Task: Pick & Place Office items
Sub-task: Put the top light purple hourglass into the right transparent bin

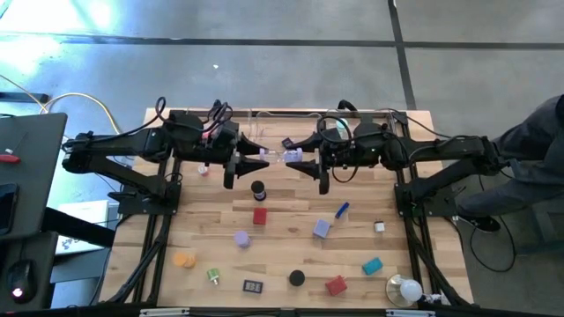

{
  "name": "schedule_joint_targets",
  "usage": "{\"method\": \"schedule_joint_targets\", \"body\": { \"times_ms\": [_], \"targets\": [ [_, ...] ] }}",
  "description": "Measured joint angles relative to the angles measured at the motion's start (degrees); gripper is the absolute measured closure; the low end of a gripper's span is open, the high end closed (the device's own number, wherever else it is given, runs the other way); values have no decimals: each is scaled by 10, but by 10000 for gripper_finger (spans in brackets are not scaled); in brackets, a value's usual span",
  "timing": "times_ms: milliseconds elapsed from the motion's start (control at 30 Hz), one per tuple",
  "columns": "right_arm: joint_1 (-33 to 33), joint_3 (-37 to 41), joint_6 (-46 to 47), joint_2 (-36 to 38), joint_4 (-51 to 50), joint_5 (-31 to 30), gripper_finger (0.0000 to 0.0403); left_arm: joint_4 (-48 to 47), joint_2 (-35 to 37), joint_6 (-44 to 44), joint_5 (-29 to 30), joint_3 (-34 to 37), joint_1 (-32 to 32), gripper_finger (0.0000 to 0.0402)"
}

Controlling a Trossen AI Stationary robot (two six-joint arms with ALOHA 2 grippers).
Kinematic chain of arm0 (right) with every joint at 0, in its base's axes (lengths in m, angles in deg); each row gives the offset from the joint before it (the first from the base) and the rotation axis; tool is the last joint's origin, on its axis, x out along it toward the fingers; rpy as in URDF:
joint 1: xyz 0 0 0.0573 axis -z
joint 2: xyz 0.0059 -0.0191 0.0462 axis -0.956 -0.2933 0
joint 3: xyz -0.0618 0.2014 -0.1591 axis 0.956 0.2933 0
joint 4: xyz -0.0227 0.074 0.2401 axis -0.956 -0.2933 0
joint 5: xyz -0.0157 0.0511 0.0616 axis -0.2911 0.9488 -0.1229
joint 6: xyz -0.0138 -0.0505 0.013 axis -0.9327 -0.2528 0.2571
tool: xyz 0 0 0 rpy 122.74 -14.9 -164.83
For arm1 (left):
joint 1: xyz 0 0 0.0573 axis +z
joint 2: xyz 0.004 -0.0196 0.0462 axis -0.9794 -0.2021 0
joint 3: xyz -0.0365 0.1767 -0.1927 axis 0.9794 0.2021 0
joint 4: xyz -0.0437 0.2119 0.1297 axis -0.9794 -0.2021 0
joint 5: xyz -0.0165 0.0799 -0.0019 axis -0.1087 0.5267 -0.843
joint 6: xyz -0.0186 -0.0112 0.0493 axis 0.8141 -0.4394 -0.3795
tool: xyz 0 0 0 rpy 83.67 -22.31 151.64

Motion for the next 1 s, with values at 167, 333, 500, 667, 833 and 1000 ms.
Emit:
{"method": "schedule_joint_targets", "body": {
  "times_ms": [167,333,500,667,833,1000],
  "targets": [
    [0,0,6,0,-11,1,223,-2,0,-9,7,0,0,202],
    [0,-1,35,0,-65,16,223,-14,-3,-11,22,1,-1,175],
    [0,0,64,3,-150,44,223,-11,-3,-11,26,1,0,156],
    [0,0,89,45,-243,45,223,-13,-3,-11,25,1,7,154],
    [0,0,133,121,-376,-9,223,-19,-3,-10,27,1,9,153],
    [0,0,191,186,-552,-75,223,-27,-3,-10,26,1,10,153]
  ]
}}
